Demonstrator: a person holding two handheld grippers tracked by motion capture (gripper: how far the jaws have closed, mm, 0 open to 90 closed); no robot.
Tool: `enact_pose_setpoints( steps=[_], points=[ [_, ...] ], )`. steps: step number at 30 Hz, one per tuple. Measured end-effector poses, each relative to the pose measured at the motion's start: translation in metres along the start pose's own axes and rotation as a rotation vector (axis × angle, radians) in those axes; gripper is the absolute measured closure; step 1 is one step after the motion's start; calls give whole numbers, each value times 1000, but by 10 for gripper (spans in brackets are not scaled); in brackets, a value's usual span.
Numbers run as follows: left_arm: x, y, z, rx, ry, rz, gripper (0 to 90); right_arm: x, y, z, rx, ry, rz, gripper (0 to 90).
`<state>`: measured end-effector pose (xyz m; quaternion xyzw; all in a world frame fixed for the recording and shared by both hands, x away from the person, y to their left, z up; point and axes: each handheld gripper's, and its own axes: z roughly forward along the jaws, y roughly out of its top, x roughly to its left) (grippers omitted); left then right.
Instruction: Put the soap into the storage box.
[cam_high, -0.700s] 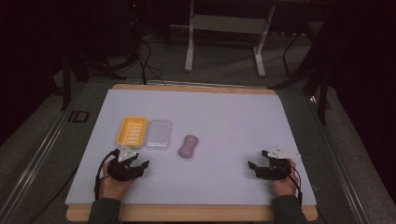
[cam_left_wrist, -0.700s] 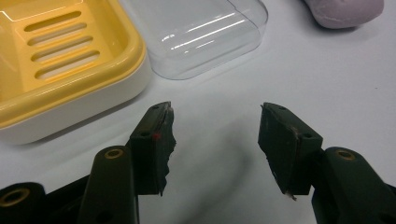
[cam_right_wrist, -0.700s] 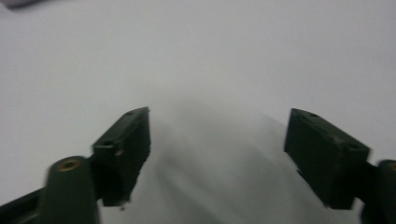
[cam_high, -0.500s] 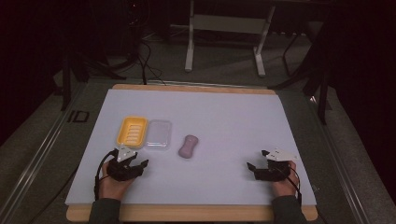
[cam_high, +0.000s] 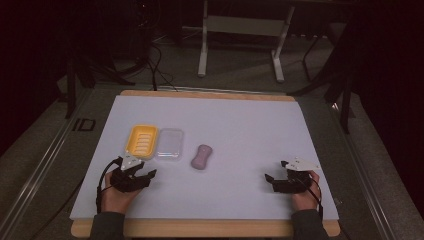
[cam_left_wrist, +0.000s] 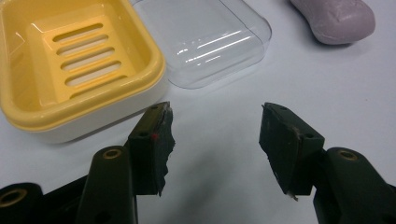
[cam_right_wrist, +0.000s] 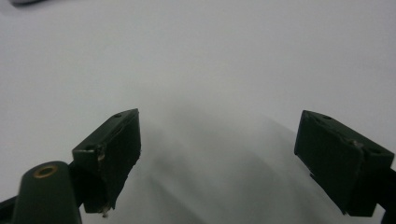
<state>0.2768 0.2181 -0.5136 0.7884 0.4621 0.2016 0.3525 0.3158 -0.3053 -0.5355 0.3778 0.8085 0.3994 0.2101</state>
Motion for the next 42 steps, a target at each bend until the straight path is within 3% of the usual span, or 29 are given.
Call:
enact_pose_setpoints(
  steps=[13,26,29,42],
  points=[
    [1,16,1,41,-44,11,436,1,-2,-3,-36,-25,4,152],
    [-3,38,1,71,-57,46,434,1,-2,-3,-40,-18,-1,185],
    [-4,45,2,96,-63,65,432,0,-3,-4,-41,-10,12,185],
    [-11,67,10,135,-81,74,428,-1,-3,-4,-42,-4,15,185]
  ],
)
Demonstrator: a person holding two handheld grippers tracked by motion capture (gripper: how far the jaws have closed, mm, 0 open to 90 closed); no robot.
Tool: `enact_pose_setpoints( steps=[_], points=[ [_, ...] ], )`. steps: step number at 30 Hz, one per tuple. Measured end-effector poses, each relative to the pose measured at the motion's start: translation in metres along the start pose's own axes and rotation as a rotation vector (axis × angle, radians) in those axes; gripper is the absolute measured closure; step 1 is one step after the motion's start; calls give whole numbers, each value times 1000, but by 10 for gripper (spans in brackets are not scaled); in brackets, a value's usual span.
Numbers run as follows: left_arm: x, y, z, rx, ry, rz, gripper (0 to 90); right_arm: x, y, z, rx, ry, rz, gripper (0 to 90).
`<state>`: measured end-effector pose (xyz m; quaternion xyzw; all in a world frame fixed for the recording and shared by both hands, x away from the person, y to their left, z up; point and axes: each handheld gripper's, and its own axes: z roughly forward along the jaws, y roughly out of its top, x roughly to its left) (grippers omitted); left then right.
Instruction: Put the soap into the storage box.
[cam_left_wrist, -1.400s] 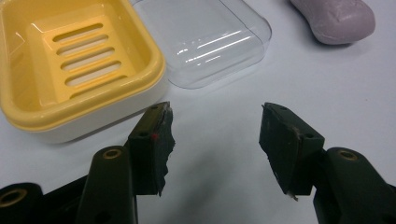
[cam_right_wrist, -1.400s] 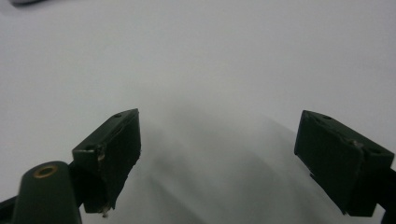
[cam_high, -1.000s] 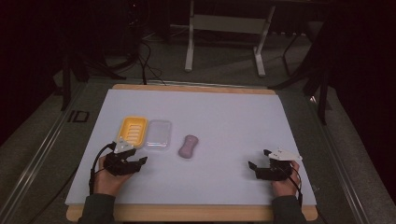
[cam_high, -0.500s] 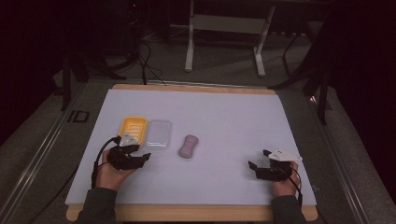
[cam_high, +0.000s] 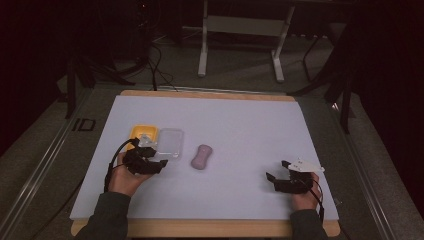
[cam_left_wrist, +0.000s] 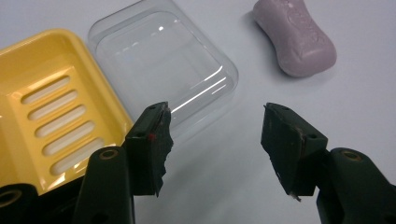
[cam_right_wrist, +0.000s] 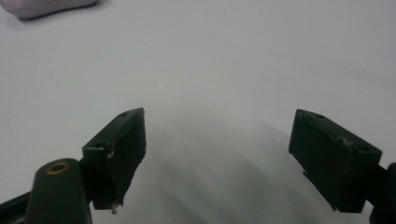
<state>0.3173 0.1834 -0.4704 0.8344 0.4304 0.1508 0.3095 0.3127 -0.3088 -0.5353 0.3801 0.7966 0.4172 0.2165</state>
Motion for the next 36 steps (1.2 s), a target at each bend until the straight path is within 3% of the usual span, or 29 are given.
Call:
enact_pose_setpoints(
  steps=[26,36],
  points=[
    [-12,37,12,22,-41,38,422,1,1,1,13,21,-19,187],
    [-19,50,16,29,-51,67,423,1,1,2,16,24,-23,234]
  ],
)
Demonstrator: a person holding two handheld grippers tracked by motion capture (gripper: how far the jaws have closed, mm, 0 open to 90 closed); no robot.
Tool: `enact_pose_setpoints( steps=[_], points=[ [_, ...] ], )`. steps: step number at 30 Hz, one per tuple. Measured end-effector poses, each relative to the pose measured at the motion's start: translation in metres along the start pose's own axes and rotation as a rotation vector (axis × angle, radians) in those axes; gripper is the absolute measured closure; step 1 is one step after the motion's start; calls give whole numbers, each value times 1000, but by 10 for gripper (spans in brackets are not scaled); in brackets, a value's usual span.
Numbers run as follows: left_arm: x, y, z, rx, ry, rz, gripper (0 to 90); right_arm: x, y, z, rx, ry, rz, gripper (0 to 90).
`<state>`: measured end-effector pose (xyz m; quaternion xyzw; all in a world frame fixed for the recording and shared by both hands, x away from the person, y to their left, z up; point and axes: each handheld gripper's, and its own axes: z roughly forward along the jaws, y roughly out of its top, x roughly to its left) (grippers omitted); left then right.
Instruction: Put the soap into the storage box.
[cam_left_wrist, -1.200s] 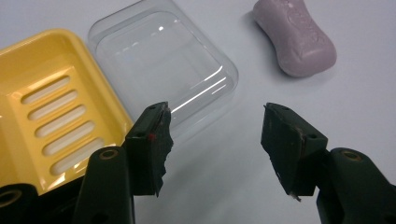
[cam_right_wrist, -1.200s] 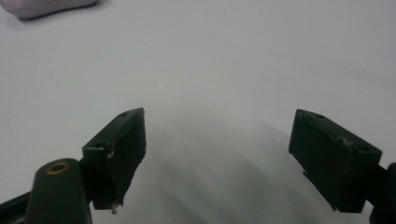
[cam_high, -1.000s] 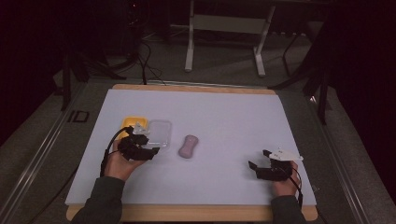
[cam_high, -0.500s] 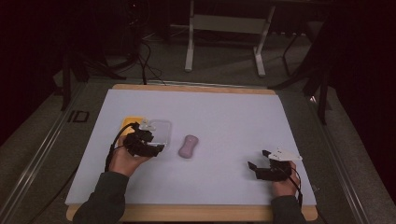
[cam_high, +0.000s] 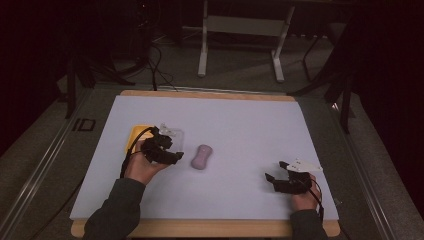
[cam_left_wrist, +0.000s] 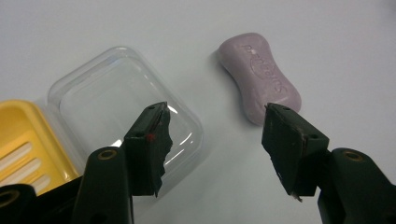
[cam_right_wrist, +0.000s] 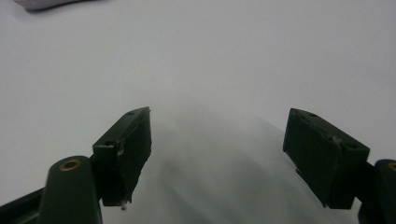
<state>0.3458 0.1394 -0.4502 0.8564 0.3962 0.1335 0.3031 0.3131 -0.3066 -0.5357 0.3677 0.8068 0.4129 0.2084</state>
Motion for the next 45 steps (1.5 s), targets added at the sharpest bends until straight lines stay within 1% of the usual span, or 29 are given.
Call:
enact_pose_setpoints(
  steps=[7,10,11,14,23,28,32,35,39,42,45],
  points=[
    [-5,9,5,14,-6,18,423,0,0,0,0,-2,-5,234],
    [-6,13,7,22,-6,20,422,0,0,0,-3,-8,-3,230],
    [-7,14,8,20,-6,15,422,0,0,0,-5,-7,-2,222],
    [-8,17,10,31,-5,24,420,0,0,0,-5,-8,-2,222],
    [-15,25,20,52,-11,23,391,1,0,0,-2,-10,-2,211],
    [-19,28,27,70,-5,36,378,1,0,0,-2,-12,-4,211],
    [-22,31,32,85,2,37,370,1,0,0,-3,-11,-6,212],
    [-22,33,35,93,3,40,351,1,0,0,-2,-12,-7,212],
    [-24,36,41,110,21,26,275,1,0,0,-3,-13,-9,212],
    [-25,37,45,122,21,29,232,1,0,0,-3,-12,-10,212],
    [-26,38,49,131,29,20,208,1,0,0,-3,-12,-10,212]
  ],
)
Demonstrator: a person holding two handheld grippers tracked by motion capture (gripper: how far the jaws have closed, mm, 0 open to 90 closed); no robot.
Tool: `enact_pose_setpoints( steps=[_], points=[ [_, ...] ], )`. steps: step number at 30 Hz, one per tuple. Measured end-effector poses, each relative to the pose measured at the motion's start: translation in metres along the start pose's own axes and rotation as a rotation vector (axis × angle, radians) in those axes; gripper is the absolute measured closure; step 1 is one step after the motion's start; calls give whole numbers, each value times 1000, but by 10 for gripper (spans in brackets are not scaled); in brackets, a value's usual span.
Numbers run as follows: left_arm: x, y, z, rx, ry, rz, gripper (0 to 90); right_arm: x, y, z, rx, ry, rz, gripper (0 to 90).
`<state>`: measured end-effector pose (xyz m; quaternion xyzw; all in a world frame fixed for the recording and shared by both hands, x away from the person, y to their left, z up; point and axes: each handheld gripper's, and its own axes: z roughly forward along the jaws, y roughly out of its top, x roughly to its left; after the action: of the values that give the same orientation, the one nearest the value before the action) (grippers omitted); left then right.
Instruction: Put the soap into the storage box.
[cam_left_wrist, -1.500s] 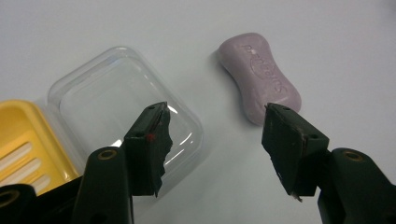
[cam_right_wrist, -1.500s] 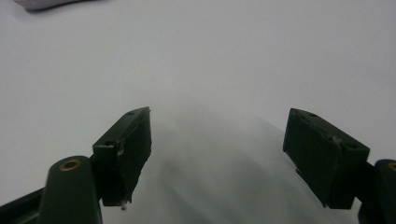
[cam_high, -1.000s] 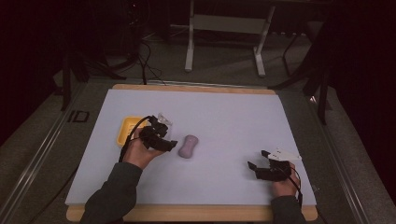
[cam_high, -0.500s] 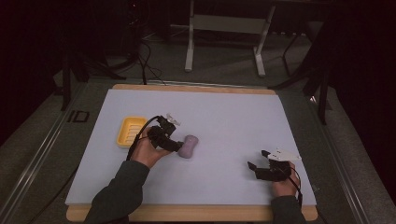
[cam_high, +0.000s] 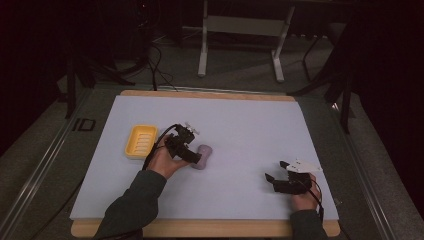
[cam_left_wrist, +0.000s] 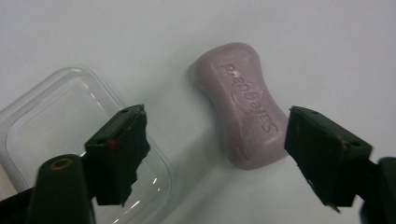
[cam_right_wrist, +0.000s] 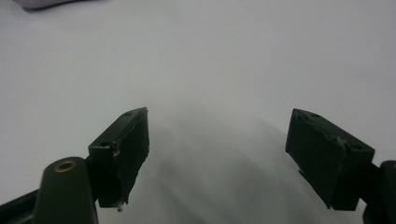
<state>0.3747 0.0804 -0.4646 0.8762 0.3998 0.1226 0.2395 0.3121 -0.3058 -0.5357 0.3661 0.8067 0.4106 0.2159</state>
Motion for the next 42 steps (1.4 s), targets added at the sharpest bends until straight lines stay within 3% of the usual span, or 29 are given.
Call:
enact_pose_setpoints(
  steps=[15,25,42],
  points=[
    [-3,8,14,21,-24,-12,217,1,0,0,3,-4,-4,212],
    [-7,14,24,35,-19,-32,190,1,0,0,5,-5,-6,213],
    [-16,22,50,101,-27,-43,162,1,0,0,4,-4,-6,213]
  ],
)
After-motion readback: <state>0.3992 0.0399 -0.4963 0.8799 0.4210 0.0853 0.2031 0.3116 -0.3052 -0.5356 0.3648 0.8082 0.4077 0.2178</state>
